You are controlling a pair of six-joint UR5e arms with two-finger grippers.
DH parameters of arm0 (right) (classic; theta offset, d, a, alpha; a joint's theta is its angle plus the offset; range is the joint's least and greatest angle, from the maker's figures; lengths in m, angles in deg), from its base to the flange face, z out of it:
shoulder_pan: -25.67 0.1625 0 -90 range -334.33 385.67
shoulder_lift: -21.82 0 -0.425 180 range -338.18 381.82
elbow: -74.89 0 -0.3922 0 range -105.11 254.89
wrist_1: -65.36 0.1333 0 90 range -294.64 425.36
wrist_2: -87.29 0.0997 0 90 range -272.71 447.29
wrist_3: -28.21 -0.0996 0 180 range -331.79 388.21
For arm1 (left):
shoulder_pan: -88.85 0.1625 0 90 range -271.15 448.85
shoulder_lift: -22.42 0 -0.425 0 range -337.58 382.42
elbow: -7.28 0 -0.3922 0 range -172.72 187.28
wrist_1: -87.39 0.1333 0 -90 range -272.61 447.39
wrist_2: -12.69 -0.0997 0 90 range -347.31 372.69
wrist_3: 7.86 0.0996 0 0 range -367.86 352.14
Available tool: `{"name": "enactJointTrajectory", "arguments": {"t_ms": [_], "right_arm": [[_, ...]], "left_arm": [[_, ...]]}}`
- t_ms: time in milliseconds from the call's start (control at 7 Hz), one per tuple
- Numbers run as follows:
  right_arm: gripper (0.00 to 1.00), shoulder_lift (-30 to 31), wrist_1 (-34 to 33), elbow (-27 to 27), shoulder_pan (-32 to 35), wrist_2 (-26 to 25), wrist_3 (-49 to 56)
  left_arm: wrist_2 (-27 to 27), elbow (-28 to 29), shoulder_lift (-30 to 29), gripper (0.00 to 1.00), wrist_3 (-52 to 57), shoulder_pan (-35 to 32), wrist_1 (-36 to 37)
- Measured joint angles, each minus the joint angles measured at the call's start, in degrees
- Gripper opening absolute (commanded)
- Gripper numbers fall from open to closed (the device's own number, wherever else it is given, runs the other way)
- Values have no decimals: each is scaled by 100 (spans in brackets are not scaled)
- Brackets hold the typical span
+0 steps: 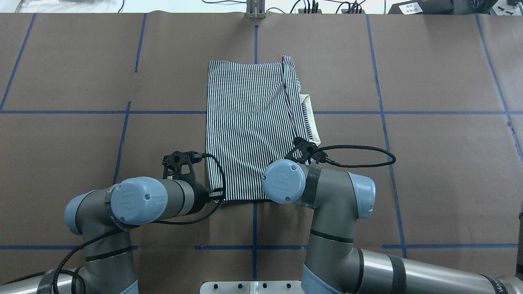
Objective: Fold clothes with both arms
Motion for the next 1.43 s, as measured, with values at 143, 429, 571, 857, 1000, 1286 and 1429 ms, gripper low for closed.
{"name": "enactJointTrajectory", "arguments": {"t_ms": [143,429,571,857,1000,1286,1429], "right_arm": [[70,-13,-7,-24,0,4,0],[70,-20,-12,-39,0,18,0],[69,-21,-14,-43,0,24,1],[69,-21,-48,-46,0,58,7],[68,-22,-73,-46,0,100,27],[3,-24,-90,-45,1,138,98],[0,-29,-95,-38,2,159,134]], "left_arm": [[0,1,-1,0,0,0,-1],[0,3,-8,0,0,0,-1],[0,3,-8,0,0,0,-1],[0,6,-9,0,0,0,-1],[0,5,-9,0,0,0,-1],[0,2,-9,0,0,0,-1],[0,2,-9,0,0,0,-1]]}}
